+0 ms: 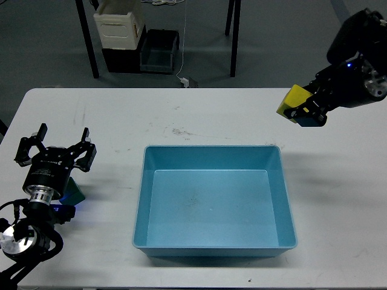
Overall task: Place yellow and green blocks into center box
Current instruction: 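Lift the yellow cube with the right gripper over the blue box, then lower the yellow cube into the box and open the right gripper, then withdraw the right gripper and move the left gripper to the green cube, then close the left gripper on the green cube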
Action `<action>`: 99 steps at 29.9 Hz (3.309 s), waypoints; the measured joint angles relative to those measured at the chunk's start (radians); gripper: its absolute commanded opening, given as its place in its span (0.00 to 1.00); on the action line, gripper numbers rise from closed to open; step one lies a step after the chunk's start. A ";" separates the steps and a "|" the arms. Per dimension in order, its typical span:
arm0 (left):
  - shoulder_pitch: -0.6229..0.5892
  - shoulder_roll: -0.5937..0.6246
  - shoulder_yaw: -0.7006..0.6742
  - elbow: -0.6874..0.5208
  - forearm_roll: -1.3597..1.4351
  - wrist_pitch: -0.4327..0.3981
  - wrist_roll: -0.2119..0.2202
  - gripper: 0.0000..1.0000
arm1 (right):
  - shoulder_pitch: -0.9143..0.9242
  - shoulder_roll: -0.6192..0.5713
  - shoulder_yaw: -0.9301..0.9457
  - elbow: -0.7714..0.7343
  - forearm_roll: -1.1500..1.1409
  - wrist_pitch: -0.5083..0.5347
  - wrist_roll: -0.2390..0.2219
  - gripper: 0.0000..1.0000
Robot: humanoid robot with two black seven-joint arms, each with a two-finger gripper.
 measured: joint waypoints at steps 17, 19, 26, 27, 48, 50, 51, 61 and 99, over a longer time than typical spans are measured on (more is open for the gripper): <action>0.002 0.007 -0.049 0.000 0.000 0.000 0.000 1.00 | 0.053 0.479 -0.238 -0.023 0.049 0.003 0.000 0.12; 0.001 0.008 -0.056 0.000 0.000 0.000 0.000 1.00 | 0.023 0.519 -0.243 -0.057 0.053 0.003 0.000 0.17; -0.008 0.072 -0.051 0.013 0.011 0.012 0.000 1.00 | -0.061 0.612 -0.246 -0.153 0.081 0.003 0.000 0.65; -0.009 0.089 -0.049 0.017 0.019 0.017 0.000 1.00 | -0.067 0.619 -0.246 -0.160 0.088 0.003 0.000 0.70; -0.112 0.438 -0.071 0.067 0.938 0.069 0.000 0.95 | -0.189 0.450 0.111 -0.219 0.300 -0.239 0.000 0.97; -0.133 0.458 -0.071 0.068 1.062 0.071 0.000 0.93 | -0.250 0.445 0.211 -0.225 0.311 -0.302 0.000 0.98; -0.150 0.466 -0.070 0.068 1.138 0.071 0.000 0.93 | -0.284 0.444 0.258 -0.227 0.317 -0.333 0.000 0.98; -0.272 0.576 -0.059 0.061 1.650 0.060 0.000 0.99 | -0.630 0.454 0.648 -0.224 0.468 -0.578 0.000 1.00; -0.597 0.508 0.473 -0.002 2.717 0.000 0.000 1.00 | -1.515 0.151 1.629 -0.047 1.094 -0.118 0.000 1.00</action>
